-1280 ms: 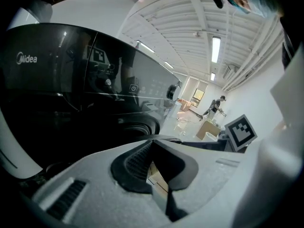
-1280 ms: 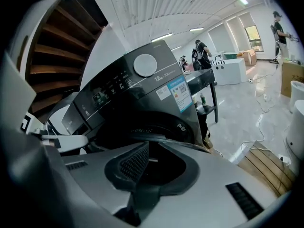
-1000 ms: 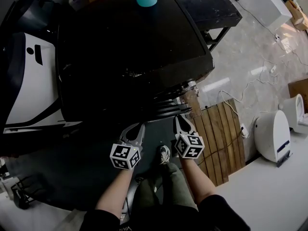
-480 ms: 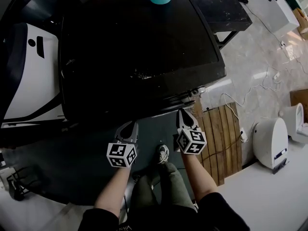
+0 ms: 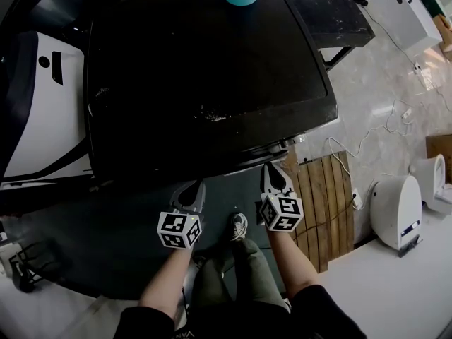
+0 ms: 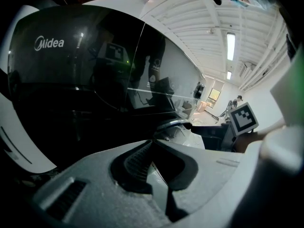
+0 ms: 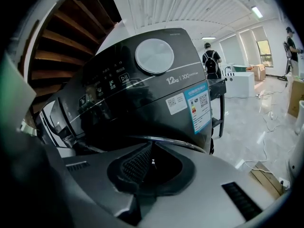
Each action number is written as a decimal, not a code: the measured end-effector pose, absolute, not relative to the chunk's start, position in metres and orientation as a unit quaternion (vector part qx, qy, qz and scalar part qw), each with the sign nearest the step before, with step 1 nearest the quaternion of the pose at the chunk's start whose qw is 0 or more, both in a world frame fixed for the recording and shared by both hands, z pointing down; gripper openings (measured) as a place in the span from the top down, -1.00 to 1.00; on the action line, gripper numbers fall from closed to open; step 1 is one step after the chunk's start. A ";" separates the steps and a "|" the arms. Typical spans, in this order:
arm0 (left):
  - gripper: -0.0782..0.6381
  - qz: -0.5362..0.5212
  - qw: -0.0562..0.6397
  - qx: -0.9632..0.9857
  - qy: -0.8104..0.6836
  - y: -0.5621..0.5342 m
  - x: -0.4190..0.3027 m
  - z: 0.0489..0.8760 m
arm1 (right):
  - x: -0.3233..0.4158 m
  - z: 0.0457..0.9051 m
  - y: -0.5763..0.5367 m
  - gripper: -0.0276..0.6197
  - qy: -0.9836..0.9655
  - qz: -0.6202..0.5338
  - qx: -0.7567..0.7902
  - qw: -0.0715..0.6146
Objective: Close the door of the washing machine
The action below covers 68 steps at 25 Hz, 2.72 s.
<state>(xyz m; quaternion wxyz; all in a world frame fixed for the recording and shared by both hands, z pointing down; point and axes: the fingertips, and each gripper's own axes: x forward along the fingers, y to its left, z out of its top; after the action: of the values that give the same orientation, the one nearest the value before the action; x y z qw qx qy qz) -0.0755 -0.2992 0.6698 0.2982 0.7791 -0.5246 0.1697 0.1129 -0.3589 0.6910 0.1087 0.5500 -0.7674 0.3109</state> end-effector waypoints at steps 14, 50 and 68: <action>0.75 0.181 0.294 0.789 -0.508 -0.302 -0.069 0.678 | 0.112 0.694 -0.365 0.88 -0.774 0.303 0.544 0.115; 0.75 0.104 0.227 0.838 -0.485 -0.124 -0.110 0.545 | 0.094 0.534 -0.140 0.91 -0.760 0.251 0.597 0.055; 0.75 0.111 0.146 0.887 -0.424 0.029 -0.143 0.474 | 0.054 0.447 0.026 0.91 -0.786 0.164 0.594 0.053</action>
<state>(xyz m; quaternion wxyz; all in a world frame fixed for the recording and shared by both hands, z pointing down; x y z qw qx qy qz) -0.1428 0.0286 0.4743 0.1464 0.8866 -0.4244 0.1111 0.0538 0.0262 0.4469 0.0526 0.5936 -0.7861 0.1639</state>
